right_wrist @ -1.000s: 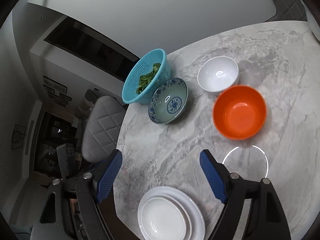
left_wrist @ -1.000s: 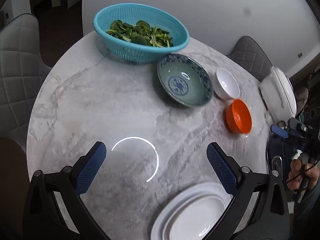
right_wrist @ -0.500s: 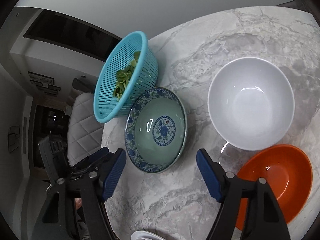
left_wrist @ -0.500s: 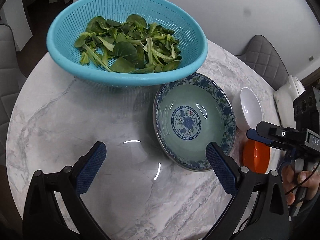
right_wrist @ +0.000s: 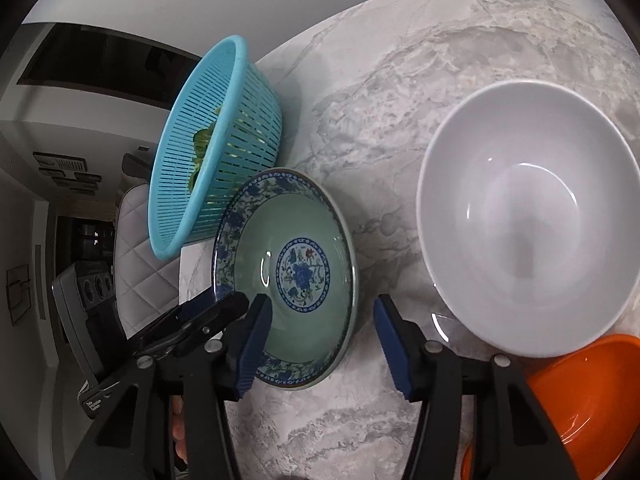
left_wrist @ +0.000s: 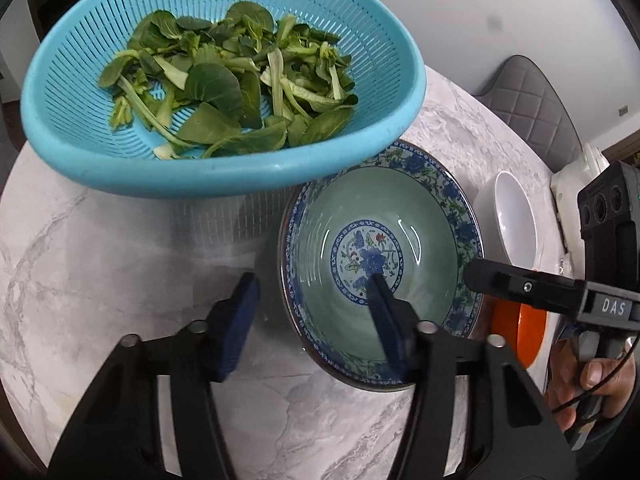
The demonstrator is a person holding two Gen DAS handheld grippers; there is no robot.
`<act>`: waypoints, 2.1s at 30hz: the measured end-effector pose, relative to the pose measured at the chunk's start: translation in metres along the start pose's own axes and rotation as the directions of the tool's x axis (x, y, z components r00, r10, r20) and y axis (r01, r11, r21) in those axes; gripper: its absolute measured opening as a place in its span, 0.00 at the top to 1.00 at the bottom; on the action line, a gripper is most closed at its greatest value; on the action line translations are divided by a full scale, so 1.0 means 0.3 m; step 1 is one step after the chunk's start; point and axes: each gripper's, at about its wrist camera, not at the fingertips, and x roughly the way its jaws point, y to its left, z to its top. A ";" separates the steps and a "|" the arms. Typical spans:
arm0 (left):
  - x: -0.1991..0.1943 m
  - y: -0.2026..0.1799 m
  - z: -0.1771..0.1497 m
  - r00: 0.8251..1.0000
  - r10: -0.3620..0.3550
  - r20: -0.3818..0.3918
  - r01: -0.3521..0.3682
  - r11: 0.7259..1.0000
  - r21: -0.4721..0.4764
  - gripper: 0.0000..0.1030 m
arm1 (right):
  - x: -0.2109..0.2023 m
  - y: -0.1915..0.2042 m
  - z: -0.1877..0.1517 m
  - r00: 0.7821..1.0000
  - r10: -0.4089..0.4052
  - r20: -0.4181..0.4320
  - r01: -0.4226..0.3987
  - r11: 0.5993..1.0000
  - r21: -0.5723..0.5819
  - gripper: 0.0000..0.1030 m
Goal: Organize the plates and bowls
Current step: 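Grip the patterned bowl rim with both tools and lift it, then carry the patterned bowl beside the plate stack, set it down, open both tools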
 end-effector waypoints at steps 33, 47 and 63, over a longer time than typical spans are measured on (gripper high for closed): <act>-0.073 -0.118 -0.090 0.999 -0.011 -0.038 0.014 0.998 0.063 0.89 | -0.093 0.042 -0.112 0.995 -0.099 0.031 0.101 0.994 -0.050 0.90; -0.185 -0.359 -0.470 0.988 -0.113 -0.106 0.134 0.967 0.218 0.89 | -0.358 -0.031 -0.521 0.982 -0.140 0.130 0.135 0.990 0.040 0.90; -0.034 -0.804 -0.943 0.951 -0.121 -0.285 0.232 0.888 0.397 0.89 | -0.597 -0.410 -1.052 0.948 -0.240 0.208 0.162 0.928 0.335 0.90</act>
